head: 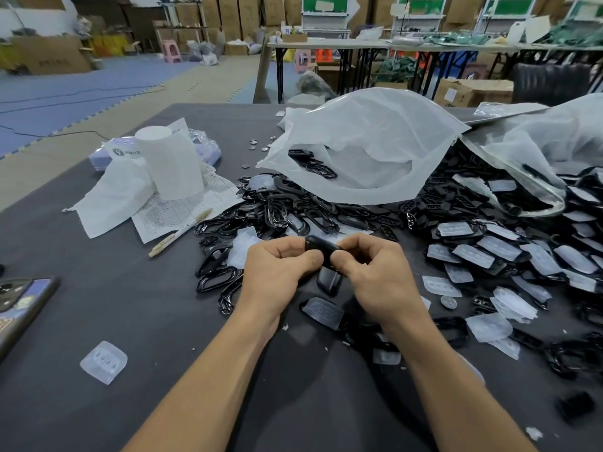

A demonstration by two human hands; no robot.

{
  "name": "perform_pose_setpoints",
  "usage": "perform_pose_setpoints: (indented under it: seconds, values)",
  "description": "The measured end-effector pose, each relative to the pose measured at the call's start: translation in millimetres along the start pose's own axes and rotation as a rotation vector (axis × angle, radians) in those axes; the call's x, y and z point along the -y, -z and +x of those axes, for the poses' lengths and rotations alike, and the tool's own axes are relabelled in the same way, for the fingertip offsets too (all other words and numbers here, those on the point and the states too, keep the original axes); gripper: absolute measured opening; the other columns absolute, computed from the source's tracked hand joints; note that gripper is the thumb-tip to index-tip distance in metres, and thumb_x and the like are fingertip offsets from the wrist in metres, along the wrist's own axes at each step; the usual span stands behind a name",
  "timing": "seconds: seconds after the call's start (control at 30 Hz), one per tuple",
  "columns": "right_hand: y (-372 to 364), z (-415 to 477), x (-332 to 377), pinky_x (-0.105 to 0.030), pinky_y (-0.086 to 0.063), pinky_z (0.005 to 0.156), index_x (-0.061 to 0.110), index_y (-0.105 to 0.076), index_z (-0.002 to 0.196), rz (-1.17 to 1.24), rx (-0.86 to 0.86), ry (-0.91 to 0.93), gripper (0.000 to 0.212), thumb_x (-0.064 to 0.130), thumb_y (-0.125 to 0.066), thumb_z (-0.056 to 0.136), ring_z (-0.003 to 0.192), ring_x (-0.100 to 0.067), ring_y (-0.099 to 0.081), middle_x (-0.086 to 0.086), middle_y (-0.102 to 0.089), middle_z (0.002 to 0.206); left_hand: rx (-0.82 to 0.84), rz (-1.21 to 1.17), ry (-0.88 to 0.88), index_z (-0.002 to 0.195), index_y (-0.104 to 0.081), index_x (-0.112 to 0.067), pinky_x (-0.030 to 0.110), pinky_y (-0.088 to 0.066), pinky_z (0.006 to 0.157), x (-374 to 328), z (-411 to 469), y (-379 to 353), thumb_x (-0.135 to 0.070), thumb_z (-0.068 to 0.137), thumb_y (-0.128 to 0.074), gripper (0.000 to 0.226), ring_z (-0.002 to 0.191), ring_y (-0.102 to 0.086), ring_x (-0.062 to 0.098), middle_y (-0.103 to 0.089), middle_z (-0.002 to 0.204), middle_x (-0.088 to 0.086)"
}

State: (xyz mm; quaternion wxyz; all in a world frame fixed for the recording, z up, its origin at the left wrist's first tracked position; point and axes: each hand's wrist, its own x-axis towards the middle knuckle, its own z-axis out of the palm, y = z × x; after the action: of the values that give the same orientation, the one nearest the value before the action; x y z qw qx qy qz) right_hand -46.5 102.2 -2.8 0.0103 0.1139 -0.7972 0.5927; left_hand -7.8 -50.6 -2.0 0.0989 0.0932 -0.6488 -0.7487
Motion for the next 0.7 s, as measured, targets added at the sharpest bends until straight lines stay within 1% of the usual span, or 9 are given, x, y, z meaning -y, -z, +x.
perform_pose_setpoints:
  seconds: [0.07,0.2,0.3,0.37,0.47,0.5,0.53,0.6,0.7]
  values:
    - [-0.2,-0.3,-0.1,-0.024,-0.047,0.065,0.027,-0.072,0.077,-0.040,0.005,0.023,0.015,0.018,-0.076,0.088,0.062,-0.003,-0.058,0.011,-0.067,0.065,-0.021,-0.004,-0.007,0.081,-0.084,-0.018,0.029,-0.060,0.065,1.9,-0.1,-0.8,0.006,0.080,-0.076,0.025,0.068,-0.073,0.020,-0.079,0.082,0.014]
    - [1.2,-0.8,5.3,-0.030,-0.052,0.069,0.023,-0.074,0.073,0.038,0.028,-0.010,0.018,0.015,-0.076,0.090,0.066,-0.009,-0.061,0.005,-0.071,0.069,0.030,-0.120,0.066,0.084,-0.084,-0.012,0.032,-0.054,0.073,-1.2,1.2,2.1,0.007,0.079,-0.075,0.021,0.073,-0.063,0.026,-0.074,0.086,0.021]
    - [0.8,-5.4,13.3,-0.034,-0.050,0.071,0.021,-0.076,0.069,0.356,0.139,-0.093,0.026,0.010,-0.074,0.093,0.068,-0.021,-0.059,-0.010,-0.068,0.072,0.114,-0.344,0.086,0.084,-0.083,-0.012,0.019,-0.056,0.059,-5.5,4.7,7.6,0.005,0.067,-0.080,0.024,0.058,-0.066,0.013,-0.075,0.076,0.010]
    - [-0.9,-6.6,15.9,-0.033,-0.049,0.071,0.021,-0.076,0.068,0.407,0.076,-0.092,0.026,0.009,-0.076,0.091,0.068,-0.019,-0.058,-0.008,-0.068,0.070,0.080,-0.309,0.063,0.088,-0.081,-0.010,0.016,-0.054,0.056,-4.8,4.1,6.5,0.002,0.071,-0.082,0.022,0.058,-0.067,0.011,-0.076,0.076,0.008]
    - [-2.9,-9.4,14.1,-0.020,-0.046,0.063,0.022,-0.075,0.069,0.110,-0.200,0.064,0.019,0.013,-0.083,0.084,0.059,-0.003,-0.058,0.009,-0.069,0.064,-0.093,-0.170,0.062,0.082,-0.081,-0.011,0.018,-0.055,0.056,1.7,1.5,-4.6,-0.014,0.087,-0.080,0.005,0.063,-0.068,0.013,-0.077,0.078,0.008]
    - [-3.6,-12.2,14.9,-0.018,-0.046,0.065,0.022,-0.075,0.071,-0.052,-0.238,0.163,0.016,0.014,-0.085,0.081,0.061,-0.003,-0.060,0.011,-0.069,0.066,-0.099,-0.152,0.082,0.078,-0.081,-0.012,0.019,-0.053,0.053,4.9,1.0,-8.2,-0.022,0.090,-0.078,0.016,0.060,-0.064,0.012,-0.074,0.076,0.007]
    - [-4.8,-15.3,15.7,-0.020,-0.047,0.070,0.022,-0.076,0.073,-0.217,-0.249,0.275,0.014,0.014,-0.086,0.078,0.067,-0.006,-0.062,0.011,-0.070,0.070,-0.082,-0.160,0.118,0.075,-0.081,-0.014,0.019,-0.052,0.050,5.7,-0.1,-10.9,-0.028,0.091,-0.077,0.022,0.056,-0.060,0.011,-0.070,0.074,0.007]
    - [-8.5,-19.6,16.1,-0.029,-0.043,0.084,0.021,-0.077,0.078,-0.465,-0.224,0.436,0.015,0.016,-0.089,0.073,0.081,-0.011,-0.065,0.010,-0.073,0.080,-0.053,-0.170,0.144,0.078,-0.080,-0.008,0.018,-0.048,0.044,5.3,-1.2,-11.9,-0.024,0.091,-0.077,0.021,0.052,-0.055,0.011,-0.064,0.072,0.010]
    - [-11.0,-21.0,17.1,-0.026,-0.040,0.090,0.023,-0.081,0.084,-0.517,-0.113,0.421,0.019,0.019,-0.092,0.070,0.090,-0.007,-0.064,0.010,-0.076,0.090,-0.107,-0.089,0.129,0.081,-0.074,0.001,0.024,-0.052,0.050,9.0,1.8,-7.5,-0.005,0.087,-0.070,0.009,0.056,-0.056,0.016,-0.063,0.077,0.017]
